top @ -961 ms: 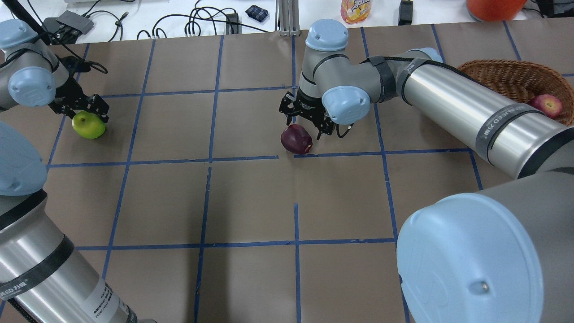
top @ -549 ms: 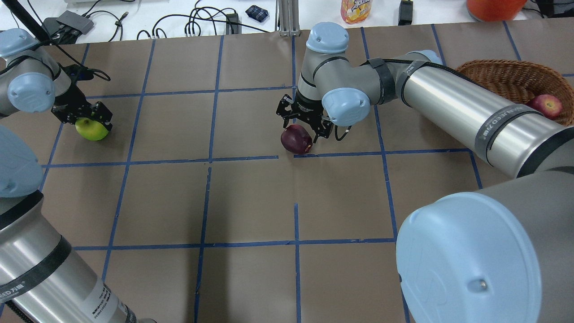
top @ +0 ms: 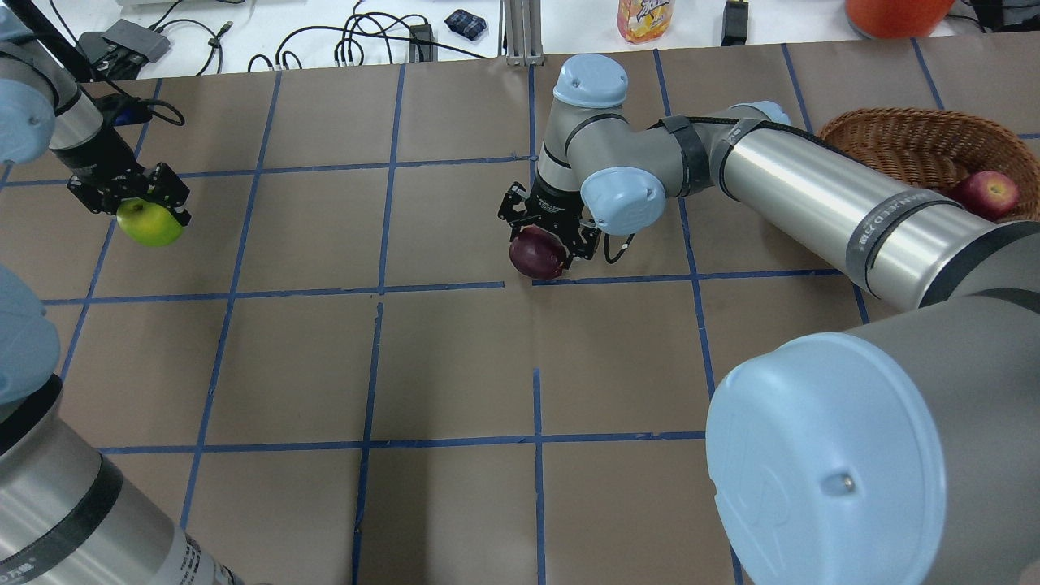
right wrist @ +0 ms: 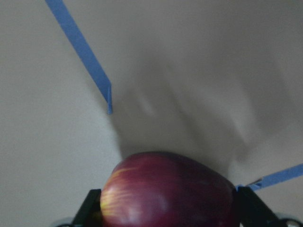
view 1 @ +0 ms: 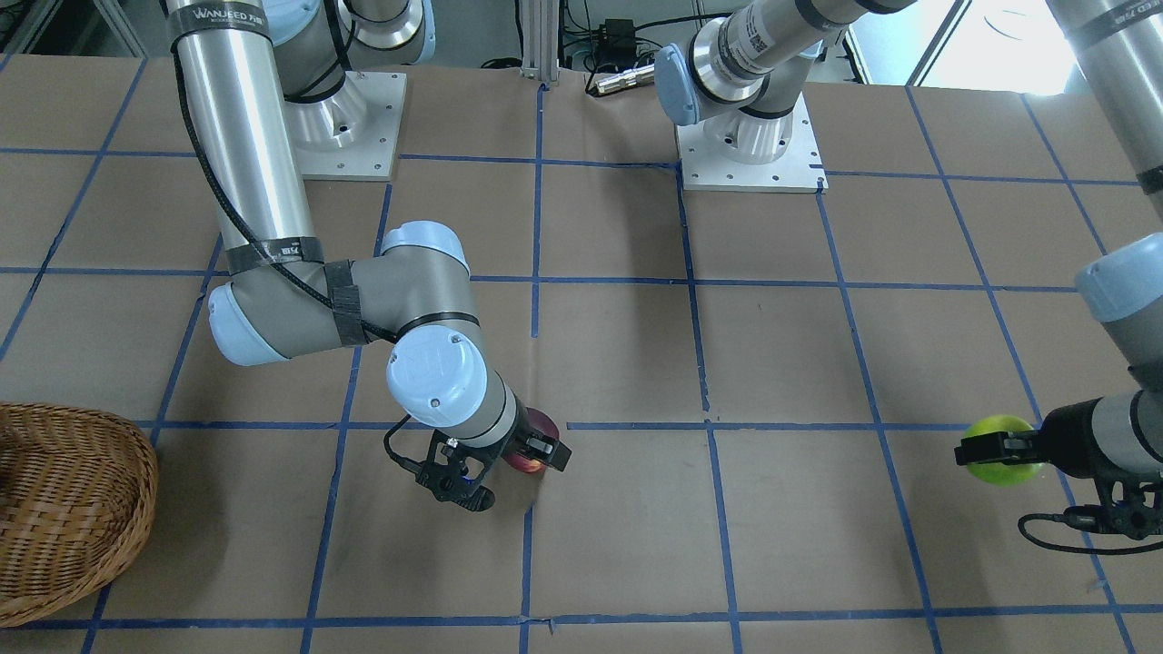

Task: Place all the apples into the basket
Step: 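Grasp green apple with left gripper while right grasps dark red apple, then carry dark apple into basket with right gripper while left carries green apple, then release green apple at center with left gripper while right withdraws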

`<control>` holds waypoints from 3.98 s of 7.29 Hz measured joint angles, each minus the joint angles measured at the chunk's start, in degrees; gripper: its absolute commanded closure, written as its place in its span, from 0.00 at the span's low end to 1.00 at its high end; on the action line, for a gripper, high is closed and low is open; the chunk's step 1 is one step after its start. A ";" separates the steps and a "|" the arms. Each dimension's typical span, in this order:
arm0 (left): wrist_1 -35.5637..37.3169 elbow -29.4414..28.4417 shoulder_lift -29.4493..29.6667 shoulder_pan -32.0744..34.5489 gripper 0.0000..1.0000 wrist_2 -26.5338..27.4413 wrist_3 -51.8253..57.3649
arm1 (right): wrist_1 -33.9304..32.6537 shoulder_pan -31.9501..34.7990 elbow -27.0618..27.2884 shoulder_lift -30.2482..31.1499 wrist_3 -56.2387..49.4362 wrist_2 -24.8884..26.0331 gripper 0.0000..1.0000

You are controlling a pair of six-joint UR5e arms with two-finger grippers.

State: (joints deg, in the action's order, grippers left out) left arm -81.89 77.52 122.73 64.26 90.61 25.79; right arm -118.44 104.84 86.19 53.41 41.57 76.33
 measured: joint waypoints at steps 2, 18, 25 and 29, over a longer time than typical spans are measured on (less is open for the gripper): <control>-2.14 1.99 -3.78 3.21 0.92 -3.95 -3.38 | 0.26 0.01 0.02 -0.11 -1.39 -0.25 1.00; 28.76 8.15 4.66 43.88 0.00 -12.14 -57.88 | 8.81 -41.86 -6.92 3.49 -65.51 15.89 0.92; 19.15 5.57 -4.59 37.15 0.00 -14.08 -55.32 | 5.87 -43.05 -6.97 0.32 -66.13 16.26 0.00; -3.34 4.78 -21.67 26.31 0.00 -8.68 -37.39 | 13.97 -39.85 -7.71 8.64 -65.41 14.92 0.00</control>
State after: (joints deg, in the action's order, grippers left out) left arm -85.23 82.30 101.06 90.57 81.93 -11.59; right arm -104.47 64.98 78.48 62.04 -23.84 91.25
